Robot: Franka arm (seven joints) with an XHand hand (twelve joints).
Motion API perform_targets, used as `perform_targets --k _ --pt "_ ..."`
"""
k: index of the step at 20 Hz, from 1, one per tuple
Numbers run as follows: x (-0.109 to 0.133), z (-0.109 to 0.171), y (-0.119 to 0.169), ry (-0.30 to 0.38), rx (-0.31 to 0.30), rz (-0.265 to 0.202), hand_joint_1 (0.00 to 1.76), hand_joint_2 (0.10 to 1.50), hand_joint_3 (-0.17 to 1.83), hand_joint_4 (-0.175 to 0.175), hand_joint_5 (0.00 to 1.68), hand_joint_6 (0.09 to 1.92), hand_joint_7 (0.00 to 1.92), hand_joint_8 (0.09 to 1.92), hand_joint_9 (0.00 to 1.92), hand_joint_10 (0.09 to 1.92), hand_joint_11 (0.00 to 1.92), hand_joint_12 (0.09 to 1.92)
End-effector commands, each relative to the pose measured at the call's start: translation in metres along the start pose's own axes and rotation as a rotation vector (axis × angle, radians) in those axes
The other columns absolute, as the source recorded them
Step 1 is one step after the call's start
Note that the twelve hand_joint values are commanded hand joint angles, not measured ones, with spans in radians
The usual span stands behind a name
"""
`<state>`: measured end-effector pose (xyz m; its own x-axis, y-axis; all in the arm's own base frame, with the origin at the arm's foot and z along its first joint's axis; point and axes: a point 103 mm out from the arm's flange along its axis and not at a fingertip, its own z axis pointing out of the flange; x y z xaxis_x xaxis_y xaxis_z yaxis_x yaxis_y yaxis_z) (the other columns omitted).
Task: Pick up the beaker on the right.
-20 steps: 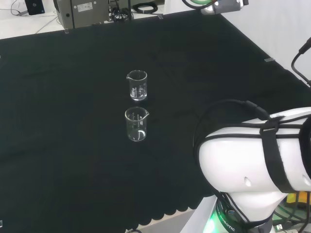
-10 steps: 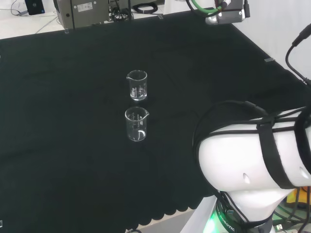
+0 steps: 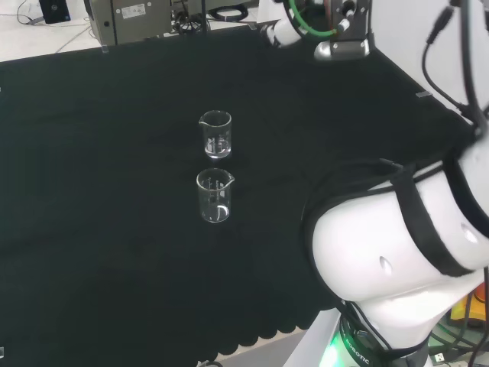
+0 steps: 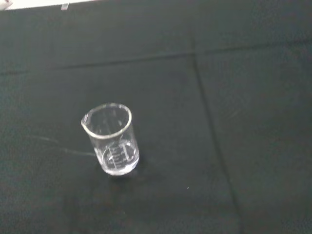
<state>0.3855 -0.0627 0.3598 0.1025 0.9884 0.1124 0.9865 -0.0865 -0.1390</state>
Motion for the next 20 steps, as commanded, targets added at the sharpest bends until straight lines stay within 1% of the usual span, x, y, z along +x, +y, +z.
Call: perform_targets --k 1,4,7,10,11,16,20 --pt "-0.010 0.085 0.098 0.126 0.038 -0.093 0.65 0.79 0.53 -0.025 0.42 0.09 0.22 0.62 0.38 0.65 0.08 1.40" --pt "-0.006 0.108 0.112 0.155 0.055 -0.134 0.68 0.76 0.54 -0.024 0.41 0.09 0.20 0.62 0.37 0.65 0.08 1.40" --pt "-0.003 0.130 0.120 0.216 0.066 -0.169 0.69 0.73 0.55 -0.024 0.40 0.09 0.19 0.62 0.37 0.65 0.08 1.40" --pt "0.004 0.152 0.123 0.220 0.098 -0.218 0.70 0.71 0.55 -0.024 0.40 0.09 0.20 0.62 0.37 0.65 0.08 1.40" --pt "0.004 0.159 0.123 0.230 0.099 -0.230 0.70 0.70 0.55 -0.024 0.39 0.09 0.19 0.62 0.37 0.65 0.08 1.40" --pt "0.005 0.186 0.127 0.272 0.117 -0.264 0.71 0.67 0.55 -0.025 0.36 0.09 0.18 0.62 0.35 0.65 0.08 1.41" --pt "0.004 0.200 0.132 0.286 0.133 -0.272 0.72 0.65 0.57 -0.025 0.35 0.09 0.18 0.62 0.35 0.65 0.08 1.41"
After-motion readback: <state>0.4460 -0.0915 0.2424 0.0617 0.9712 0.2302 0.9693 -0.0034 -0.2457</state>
